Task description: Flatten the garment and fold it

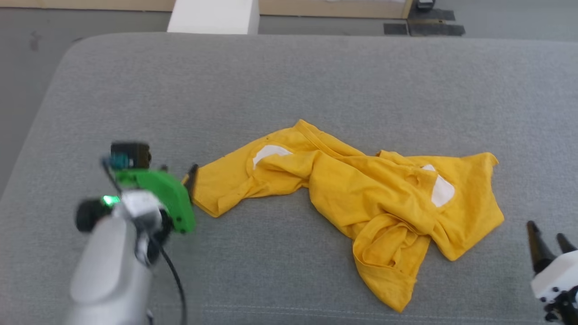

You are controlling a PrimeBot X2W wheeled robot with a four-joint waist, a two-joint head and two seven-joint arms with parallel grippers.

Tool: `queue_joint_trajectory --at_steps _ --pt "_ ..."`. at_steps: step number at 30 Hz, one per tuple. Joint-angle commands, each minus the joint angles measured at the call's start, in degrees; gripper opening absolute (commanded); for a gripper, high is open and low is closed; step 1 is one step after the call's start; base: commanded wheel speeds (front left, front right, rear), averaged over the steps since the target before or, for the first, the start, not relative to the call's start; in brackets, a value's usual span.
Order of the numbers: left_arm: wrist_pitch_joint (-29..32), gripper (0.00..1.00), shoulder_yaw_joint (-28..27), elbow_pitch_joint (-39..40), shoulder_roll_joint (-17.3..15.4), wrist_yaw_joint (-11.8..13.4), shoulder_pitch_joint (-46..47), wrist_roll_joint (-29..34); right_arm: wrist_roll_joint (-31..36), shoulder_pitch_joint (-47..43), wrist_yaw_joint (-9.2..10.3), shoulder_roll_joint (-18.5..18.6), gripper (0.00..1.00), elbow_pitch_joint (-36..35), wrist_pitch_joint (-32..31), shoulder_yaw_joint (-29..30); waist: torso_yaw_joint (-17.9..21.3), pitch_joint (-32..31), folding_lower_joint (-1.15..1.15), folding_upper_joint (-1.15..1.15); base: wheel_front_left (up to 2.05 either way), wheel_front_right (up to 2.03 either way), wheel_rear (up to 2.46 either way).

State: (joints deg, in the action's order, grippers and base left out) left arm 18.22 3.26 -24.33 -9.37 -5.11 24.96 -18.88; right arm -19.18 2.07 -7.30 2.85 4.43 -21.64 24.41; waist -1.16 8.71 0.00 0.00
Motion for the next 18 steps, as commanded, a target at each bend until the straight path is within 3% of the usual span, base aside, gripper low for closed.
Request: queue_joint_trajectory --at_steps 1,6,16,17,18 --pt "2.28 1.00 0.53 -1.45 -1.94 0.49 2.76 1.29 0.01 -0.44 -0.19 0.03 1.00 -0.87 -0.43 0.59 1.61 1.64 0.00 0.00 0.00 0.00 0.00" --pt "13.23 1.00 3.75 -8.50 -5.00 -0.20 8.59 3.11 -1.74 -0.21 -0.19 0.03 1.00 -1.55 -1.52 0.35 4.52 4.19 0.00 0.00 0.00 0.00 0.00" --pt "22.42 1.00 8.32 -15.20 -5.16 -2.07 9.61 -0.42 -2.15 0.04 -0.19 0.03 1.00 -1.15 0.20 0.23 6.07 7.55 0.00 0.00 0.00 0.00 0.00" --pt "22.63 0.45 8.51 -15.33 -5.11 -2.12 9.47 -0.88 -1.96 0.26 -0.19 0.03 1.00 -1.17 0.09 0.34 5.97 7.61 0.00 0.00 0.00 0.00 0.00" --pt "21.83 0.00 8.30 -15.08 -4.76 -2.21 9.13 -2.56 -1.52 0.98 -0.19 0.03 1.00 -1.36 -0.27 0.50 5.61 7.61 0.00 0.00 0.00 0.00 0.00"
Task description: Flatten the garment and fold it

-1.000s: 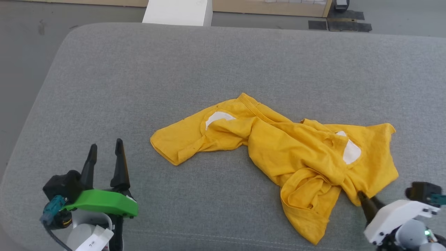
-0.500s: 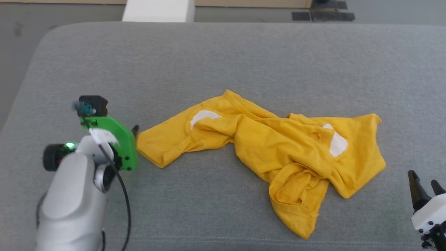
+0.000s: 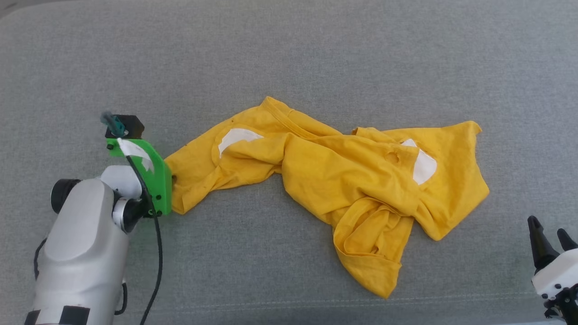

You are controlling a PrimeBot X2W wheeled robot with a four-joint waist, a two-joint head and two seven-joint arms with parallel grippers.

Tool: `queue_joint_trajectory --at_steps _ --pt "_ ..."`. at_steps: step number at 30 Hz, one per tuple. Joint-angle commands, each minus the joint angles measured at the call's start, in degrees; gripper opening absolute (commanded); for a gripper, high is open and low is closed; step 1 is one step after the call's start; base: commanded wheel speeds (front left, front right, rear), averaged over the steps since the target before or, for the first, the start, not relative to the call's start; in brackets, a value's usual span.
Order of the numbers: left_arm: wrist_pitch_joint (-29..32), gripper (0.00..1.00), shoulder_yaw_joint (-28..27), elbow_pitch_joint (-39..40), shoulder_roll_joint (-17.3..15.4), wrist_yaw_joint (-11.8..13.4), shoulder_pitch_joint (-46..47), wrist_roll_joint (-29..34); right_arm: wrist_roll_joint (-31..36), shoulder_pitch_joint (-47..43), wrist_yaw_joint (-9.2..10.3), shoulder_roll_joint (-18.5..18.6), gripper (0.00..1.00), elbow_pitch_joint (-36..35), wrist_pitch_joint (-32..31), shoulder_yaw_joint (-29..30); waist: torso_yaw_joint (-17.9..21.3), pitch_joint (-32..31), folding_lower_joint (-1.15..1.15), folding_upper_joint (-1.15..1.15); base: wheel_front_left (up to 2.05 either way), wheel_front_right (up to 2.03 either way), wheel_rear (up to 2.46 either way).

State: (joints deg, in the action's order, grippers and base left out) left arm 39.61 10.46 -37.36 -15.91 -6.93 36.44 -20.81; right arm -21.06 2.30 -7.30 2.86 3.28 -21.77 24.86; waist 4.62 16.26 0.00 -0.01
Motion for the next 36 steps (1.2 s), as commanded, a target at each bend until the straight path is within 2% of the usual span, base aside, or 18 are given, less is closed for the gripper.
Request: queue_joint_trajectory --at_steps 1,7,10,13,17,24,30,35,36 --pt "-0.53 0.00 0.76 -1.71 1.95 -0.43 -2.50 -1.58 0.81 1.17 -0.19 0.02 1.00 -0.44 -0.40 0.20 -0.47 -0.01 0.00 0.01 0.00 0.00 0.00" --pt "-10.14 0.00 -4.69 3.60 2.59 -0.48 -2.99 -7.60 4.34 5.62 -0.19 0.02 1.00 -3.26 -3.81 1.75 -2.24 -0.48 0.00 0.01 0.00 0.00 0.00" --pt "-14.78 0.00 -7.86 8.29 2.27 -0.44 -4.77 -9.83 8.31 10.02 -0.19 0.02 1.00 -4.52 -7.38 1.77 -2.75 -0.06 0.00 0.01 0.00 0.00 0.00" --pt "-16.68 0.00 -9.23 13.17 2.34 -0.45 -7.69 -11.19 12.05 14.55 -0.19 0.02 1.00 -5.76 -11.51 0.33 -3.30 0.69 0.00 0.01 0.00 0.00 0.00" --pt "-16.83 0.00 -9.93 20.32 2.90 -0.21 -12.25 -12.61 18.77 20.24 -0.19 0.02 1.00 -5.43 -18.50 -3.64 -4.23 2.51 0.00 0.01 0.00 0.00 0.00" --pt "-14.90 0.00 -9.54 29.58 3.55 0.23 -17.40 -14.14 27.66 26.88 -0.19 0.36 1.00 2.74 -26.38 -6.15 -5.41 6.51 0.00 0.01 0.00 0.00 0.00" --pt "-13.88 0.00 -9.07 33.15 3.67 0.35 -19.53 -14.88 30.58 28.74 -0.19 0.12 1.00 8.61 -25.13 -6.80 -5.88 9.04 0.00 0.01 0.00 0.00 0.00" --pt "-13.82 0.00 -9.25 33.89 3.67 0.54 -20.43 -15.45 29.33 28.26 -0.19 0.04 1.00 13.27 -23.51 -9.70 -5.77 9.27 0.00 0.01 0.00 0.00 0.00" --pt "-13.86 0.00 -9.23 33.86 3.61 0.61 -20.64 -15.40 28.41 28.14 -0.19 0.04 0.96 14.24 -23.49 -10.22 -5.71 9.04 0.00 0.01 0.00 0.00 0.00"
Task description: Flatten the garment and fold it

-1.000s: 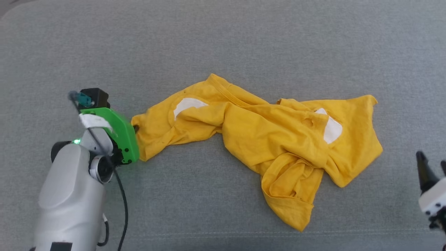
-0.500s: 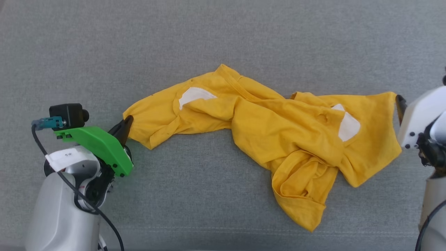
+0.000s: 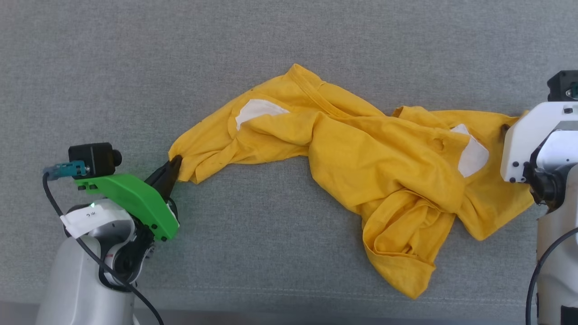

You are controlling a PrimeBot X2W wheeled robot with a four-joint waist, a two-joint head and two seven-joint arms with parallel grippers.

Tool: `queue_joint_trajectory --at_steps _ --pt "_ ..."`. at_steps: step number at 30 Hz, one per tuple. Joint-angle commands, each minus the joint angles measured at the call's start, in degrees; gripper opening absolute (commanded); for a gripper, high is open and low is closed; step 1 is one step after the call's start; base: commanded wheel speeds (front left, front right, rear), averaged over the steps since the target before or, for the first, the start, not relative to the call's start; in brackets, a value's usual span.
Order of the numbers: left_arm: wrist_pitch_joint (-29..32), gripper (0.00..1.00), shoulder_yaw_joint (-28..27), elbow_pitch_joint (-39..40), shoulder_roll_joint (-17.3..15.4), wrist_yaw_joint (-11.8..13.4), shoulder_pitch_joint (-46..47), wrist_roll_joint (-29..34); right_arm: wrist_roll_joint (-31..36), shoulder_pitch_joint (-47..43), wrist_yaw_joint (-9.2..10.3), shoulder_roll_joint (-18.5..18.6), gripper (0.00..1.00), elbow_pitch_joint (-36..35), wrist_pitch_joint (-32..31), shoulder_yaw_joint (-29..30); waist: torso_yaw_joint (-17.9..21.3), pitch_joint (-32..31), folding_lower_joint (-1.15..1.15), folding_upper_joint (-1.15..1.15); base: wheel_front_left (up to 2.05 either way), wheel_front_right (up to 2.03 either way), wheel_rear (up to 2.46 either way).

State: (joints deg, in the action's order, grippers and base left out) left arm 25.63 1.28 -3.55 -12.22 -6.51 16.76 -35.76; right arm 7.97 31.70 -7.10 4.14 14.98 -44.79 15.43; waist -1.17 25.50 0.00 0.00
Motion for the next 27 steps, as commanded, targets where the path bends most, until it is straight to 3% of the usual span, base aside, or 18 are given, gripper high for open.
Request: queue_joint_trajectory --at_steps 1,2,8,14,20,22,27 --pt "-0.06 0.00 -0.12 0.03 0.06 0.22 -1.10 -0.63 -1.45 -1.29 -0.39 -1.24 0.27 3.09 -0.27 -1.10 0.13 -0.48 0.00 0.00 0.00 0.00 0.00" --pt "-0.23 0.00 -0.14 -0.01 0.16 0.28 -1.28 -0.68 -2.35 -1.26 -0.39 -1.24 0.00 3.52 0.15 -1.37 0.19 -0.87 0.00 0.00 0.00 0.00 0.00" --pt "-1.13 0.00 0.03 0.32 1.01 0.23 -2.27 -1.78 -5.50 -1.63 -0.39 -1.21 0.00 1.30 0.81 -4.80 0.81 -4.28 0.00 0.00 0.00 0.00 0.00" --pt "1.00 0.00 0.72 0.26 -1.52 -0.26 3.23 -2.78 -11.94 1.73 -0.39 0.25 0.00 -5.19 -3.78 -6.74 1.66 -7.28 0.00 0.00 0.00 0.00 0.00" --pt "3.19 0.00 2.77 -6.94 -5.56 -0.61 20.14 -0.68 -13.57 13.65 -0.39 0.35 0.00 -6.50 -7.42 -3.38 1.89 -8.02 0.00 0.00 0.00 0.00 0.00" --pt "2.69 0.00 4.21 -13.79 -7.98 -0.23 33.17 3.64 -12.47 24.22 -0.39 -0.68 0.00 -4.10 -6.22 0.08 2.51 -7.03 0.00 0.00 0.00 0.00 0.00" --pt "-1.56 0.00 4.79 -20.87 -10.33 1.91 48.80 9.38 -9.57 38.24 -0.39 -1.20 0.00 0.98 -2.53 2.48 3.66 -4.99 0.00 0.00 0.00 0.00 0.00"
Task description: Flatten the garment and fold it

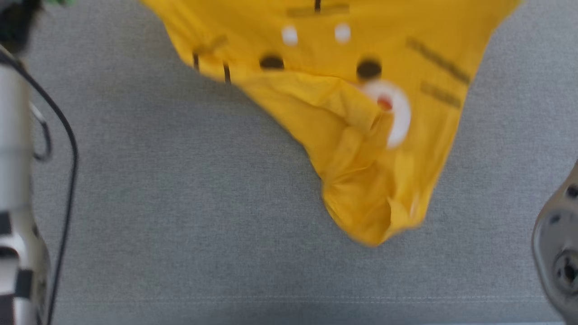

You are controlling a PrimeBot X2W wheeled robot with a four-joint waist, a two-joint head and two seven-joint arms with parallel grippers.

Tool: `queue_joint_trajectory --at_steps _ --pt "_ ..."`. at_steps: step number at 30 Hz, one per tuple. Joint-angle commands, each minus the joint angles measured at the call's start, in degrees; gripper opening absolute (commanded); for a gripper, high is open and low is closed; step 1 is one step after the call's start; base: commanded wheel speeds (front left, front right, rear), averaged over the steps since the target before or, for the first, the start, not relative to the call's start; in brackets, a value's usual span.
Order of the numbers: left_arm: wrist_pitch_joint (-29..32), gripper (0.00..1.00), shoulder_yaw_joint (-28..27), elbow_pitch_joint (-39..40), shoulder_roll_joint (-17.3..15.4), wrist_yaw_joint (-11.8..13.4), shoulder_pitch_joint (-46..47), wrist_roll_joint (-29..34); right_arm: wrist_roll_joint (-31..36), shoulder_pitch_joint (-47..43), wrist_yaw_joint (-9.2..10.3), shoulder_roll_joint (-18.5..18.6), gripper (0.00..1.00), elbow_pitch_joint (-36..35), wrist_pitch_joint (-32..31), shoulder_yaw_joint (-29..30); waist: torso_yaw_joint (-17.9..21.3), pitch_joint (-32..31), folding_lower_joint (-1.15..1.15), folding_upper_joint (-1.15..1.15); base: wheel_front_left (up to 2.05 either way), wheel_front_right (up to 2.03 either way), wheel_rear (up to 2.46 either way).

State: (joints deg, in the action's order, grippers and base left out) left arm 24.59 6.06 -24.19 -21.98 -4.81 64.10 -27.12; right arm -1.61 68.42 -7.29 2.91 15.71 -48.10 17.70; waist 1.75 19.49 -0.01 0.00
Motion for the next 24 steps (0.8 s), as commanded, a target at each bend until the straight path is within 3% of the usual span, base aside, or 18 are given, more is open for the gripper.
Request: queue_joint_trajectory --at_steps 1,8,13,18,24 --pt "-1.60 0.00 -0.26 -1.13 -0.63 0.74 4.03 1.22 -0.23 4.00 -0.20 0.02 0.00 1.33 2.13 0.60 0.86 1.31 0.01 0.00 0.00 0.00 0.00" --pt "-13.57 0.00 -2.33 -4.81 -1.51 3.40 21.31 4.41 -1.59 21.33 -0.20 -0.01 0.00 9.52 17.20 2.55 2.12 3.12 0.01 0.00 0.00 0.00 0.00" --pt "-21.11 0.00 -3.86 -6.81 -1.94 3.04 26.49 4.24 -0.84 28.10 -0.20 -0.02 0.00 15.20 27.72 1.96 2.58 3.81 0.01 0.00 0.00 0.00 0.00" --pt "-23.73 0.00 -3.57 -12.87 -3.24 0.63 26.56 3.63 -0.49 28.53 -0.20 -0.02 0.00 21.10 30.09 1.31 2.24 5.16 0.01 0.00 0.00 0.00 0.00" --pt "-25.79 0.00 -3.24 -18.28 -2.25 -1.50 20.84 0.52 -1.60 22.96 -0.20 -0.02 0.00 23.32 31.08 1.49 0.79 5.74 0.01 0.00 0.00 0.00 0.00"
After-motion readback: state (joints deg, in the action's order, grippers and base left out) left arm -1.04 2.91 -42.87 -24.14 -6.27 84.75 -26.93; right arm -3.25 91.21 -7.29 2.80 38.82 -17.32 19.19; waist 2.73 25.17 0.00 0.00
